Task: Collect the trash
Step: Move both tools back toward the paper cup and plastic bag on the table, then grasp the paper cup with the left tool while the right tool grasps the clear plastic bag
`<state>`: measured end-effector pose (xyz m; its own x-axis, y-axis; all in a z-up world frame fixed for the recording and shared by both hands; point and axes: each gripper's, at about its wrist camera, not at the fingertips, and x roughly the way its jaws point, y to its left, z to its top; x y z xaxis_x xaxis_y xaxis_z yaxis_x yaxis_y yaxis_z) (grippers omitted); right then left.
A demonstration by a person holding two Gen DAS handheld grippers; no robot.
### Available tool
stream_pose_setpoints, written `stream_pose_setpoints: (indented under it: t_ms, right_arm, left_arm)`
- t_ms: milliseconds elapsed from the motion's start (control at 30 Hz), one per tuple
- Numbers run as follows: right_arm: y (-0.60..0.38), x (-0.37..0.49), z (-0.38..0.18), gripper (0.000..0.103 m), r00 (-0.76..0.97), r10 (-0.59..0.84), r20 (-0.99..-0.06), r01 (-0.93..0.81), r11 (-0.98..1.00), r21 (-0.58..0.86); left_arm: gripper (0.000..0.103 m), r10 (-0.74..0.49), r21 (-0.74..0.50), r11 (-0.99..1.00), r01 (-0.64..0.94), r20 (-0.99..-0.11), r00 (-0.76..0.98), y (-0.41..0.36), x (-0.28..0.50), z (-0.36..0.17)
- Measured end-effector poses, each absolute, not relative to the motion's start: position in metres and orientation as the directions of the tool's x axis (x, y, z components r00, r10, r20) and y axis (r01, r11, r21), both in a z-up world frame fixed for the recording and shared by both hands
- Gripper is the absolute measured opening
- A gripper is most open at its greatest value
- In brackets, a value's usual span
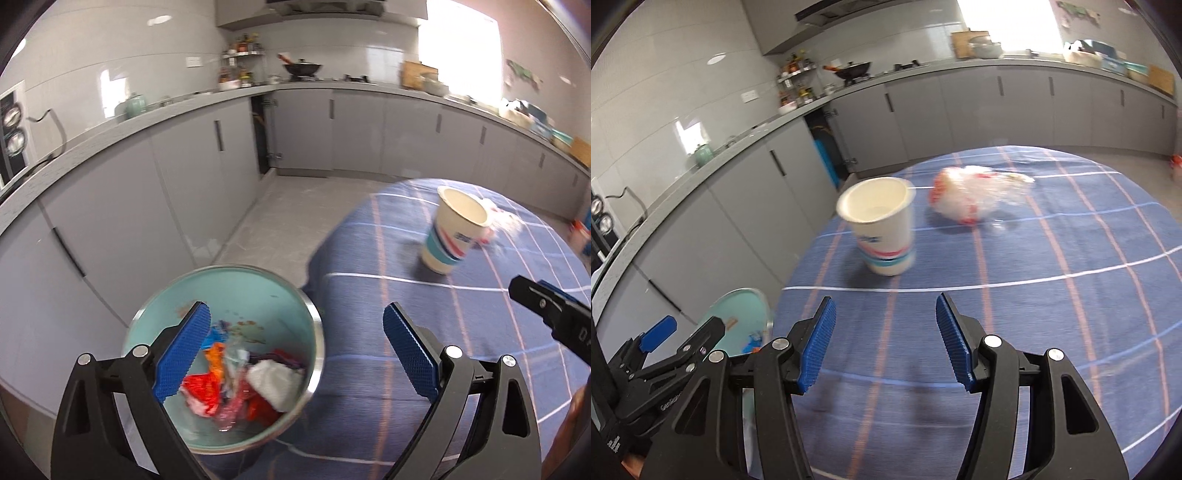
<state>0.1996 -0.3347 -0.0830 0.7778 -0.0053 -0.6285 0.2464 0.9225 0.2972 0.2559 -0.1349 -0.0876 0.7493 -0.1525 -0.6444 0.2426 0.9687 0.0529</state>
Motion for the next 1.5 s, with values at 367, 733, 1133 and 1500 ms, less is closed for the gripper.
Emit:
stream_pose_setpoints:
  t_ms: [367,733,1133,1500]
  right_arm:
    - [-0.408,0.198,-0.088,0.057,0.761,-0.099,-0.642,0.347,0.897,0.273]
    - [-0.450,0.216,-0.097,0.057,0.748,-0.108,-0.655,0.355,0.899,0.257]
    - [-0.479,0.251,-0.102,0.057,0.723,-0.064,-0.688,0.306,0.922,0.235]
    - [-0.487,0.261,-0.091,0.060,0.750,-0.046,-0.660,0.267,0.934,0.239]
  left_arm:
    - [0.092,-0.307,0.034,0.909,0.416,-0.621,0.721,-0.217,0.265,-0.096]
    - [0.092,-0.344,0.092,0.868,0.488,-0.597,0.725,-0.288,0.291,-0.113]
    - [0.092,-0.330,0.071,0.877,0.476,-0.632,0.701,-0.316,0.322,-0.116]
    - [0.052,-0.363,0.022,0.863,0.504,-0.667,0.650,-0.325,0.346,-0.122]
